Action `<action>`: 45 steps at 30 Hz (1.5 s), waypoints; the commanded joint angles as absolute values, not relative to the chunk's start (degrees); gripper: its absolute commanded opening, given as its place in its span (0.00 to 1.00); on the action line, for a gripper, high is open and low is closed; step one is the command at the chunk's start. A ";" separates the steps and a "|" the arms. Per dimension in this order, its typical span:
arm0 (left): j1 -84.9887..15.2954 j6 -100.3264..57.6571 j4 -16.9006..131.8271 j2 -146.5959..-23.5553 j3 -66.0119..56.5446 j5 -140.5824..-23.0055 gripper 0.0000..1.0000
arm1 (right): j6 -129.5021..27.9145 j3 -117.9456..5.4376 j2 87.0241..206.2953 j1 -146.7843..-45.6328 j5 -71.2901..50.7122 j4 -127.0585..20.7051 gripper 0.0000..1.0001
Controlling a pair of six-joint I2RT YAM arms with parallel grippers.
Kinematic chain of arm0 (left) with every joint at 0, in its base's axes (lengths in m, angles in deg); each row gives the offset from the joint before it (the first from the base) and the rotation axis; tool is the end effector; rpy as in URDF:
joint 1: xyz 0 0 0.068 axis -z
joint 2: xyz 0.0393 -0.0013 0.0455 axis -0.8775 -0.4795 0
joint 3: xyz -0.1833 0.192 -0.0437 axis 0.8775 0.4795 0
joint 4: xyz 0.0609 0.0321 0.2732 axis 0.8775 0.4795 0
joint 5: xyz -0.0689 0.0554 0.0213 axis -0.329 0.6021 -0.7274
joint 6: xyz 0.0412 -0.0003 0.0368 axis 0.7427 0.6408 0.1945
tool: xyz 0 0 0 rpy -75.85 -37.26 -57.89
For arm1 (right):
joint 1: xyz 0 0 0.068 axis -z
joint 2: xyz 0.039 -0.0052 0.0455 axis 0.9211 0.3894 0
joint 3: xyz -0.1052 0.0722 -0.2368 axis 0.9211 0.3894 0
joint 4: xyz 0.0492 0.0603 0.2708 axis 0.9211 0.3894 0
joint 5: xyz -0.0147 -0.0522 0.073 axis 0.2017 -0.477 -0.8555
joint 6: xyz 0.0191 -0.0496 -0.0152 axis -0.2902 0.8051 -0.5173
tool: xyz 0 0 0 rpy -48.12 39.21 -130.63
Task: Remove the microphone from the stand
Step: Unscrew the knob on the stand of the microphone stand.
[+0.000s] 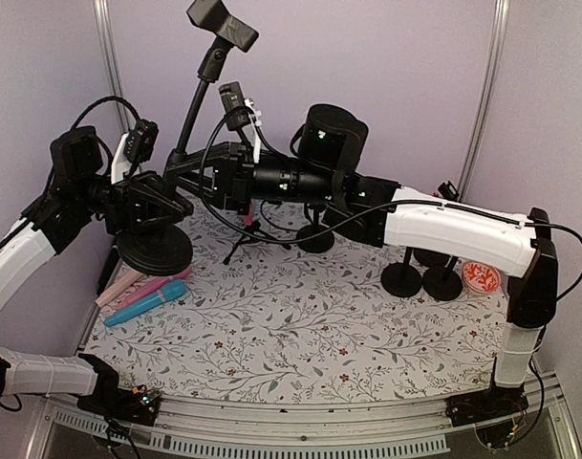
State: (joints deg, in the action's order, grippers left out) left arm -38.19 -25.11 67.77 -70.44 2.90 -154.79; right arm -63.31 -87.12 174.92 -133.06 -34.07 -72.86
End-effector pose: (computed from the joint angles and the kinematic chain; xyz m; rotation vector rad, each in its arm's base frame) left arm 0.2010 -0.1263 0.4117 1.2538 1.3755 -1.6255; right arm 0.1763 0.4438 0.4353 -1.0544 1.0964 1.5811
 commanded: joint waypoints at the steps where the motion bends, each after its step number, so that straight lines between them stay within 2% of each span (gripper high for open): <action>1: -36.81 -26.06 64.58 -70.48 4.19 -160.41 0.00 | -67.29 -94.64 176.59 -135.04 -53.43 -84.71 0.00; 7: -35.77 -26.41 64.04 -70.91 5.08 -161.51 0.00 | -70.62 -101.44 182.06 -134.89 -60.61 -88.84 0.00; 18: -33.48 -41.02 45.41 -71.56 12.43 -160.97 0.00 | -79.19 -110.79 188.84 -134.10 -67.51 -93.68 0.02; 20: -33.53 -43.31 41.67 -71.54 13.10 -160.68 0.00 | -80.05 -110.46 188.89 -133.73 -67.69 -93.20 0.08; 21: -33.66 -43.49 41.25 -71.52 12.93 -160.52 0.00 | -80.29 -110.12 188.74 -133.46 -67.08 -92.19 0.20; 22: -33.90 -43.55 41.10 -71.46 12.63 -160.34 0.00 | -80.22 -109.04 188.08 -133.24 -65.92 -90.98 0.36; 23: -34.27 -43.55 41.08 -71.41 12.22 -160.21 0.00 | -79.79 -106.90 186.94 -132.75 -63.78 -90.15 0.46; 26: -36.11 -42.89 40.68 -70.94 11.04 -159.28 0.00 | -76.54 -97.12 181.00 -132.20 -56.19 -87.55 0.68; 29: -38.09 -41.37 40.75 -70.26 10.30 -157.66 0.00 | -70.17 -89.05 175.28 -132.15 -42.78 -81.33 0.84; 31: -39.07 -37.99 43.80 -69.81 9.44 -155.85 0.00 | -67.61 -84.81 171.99 -132.13 -31.99 -77.07 0.90; 33: -39.89 -32.88 49.12 -69.70 7.66 -152.68 0.00 | -65.84 -83.02 169.94 -132.26 -19.54 -70.67 0.93; 37: -40.67 -21.47 61.15 -70.24 3.19 -143.52 0.00 | -65.56 -80.10 167.29 -133.23 -3.40 -63.08 0.91; 45: -40.69 -13.39 68.10 -70.97 1.14 -127.85 0.00 | -60.75 -90.79 171.74 -138.60 12.95 -53.52 0.86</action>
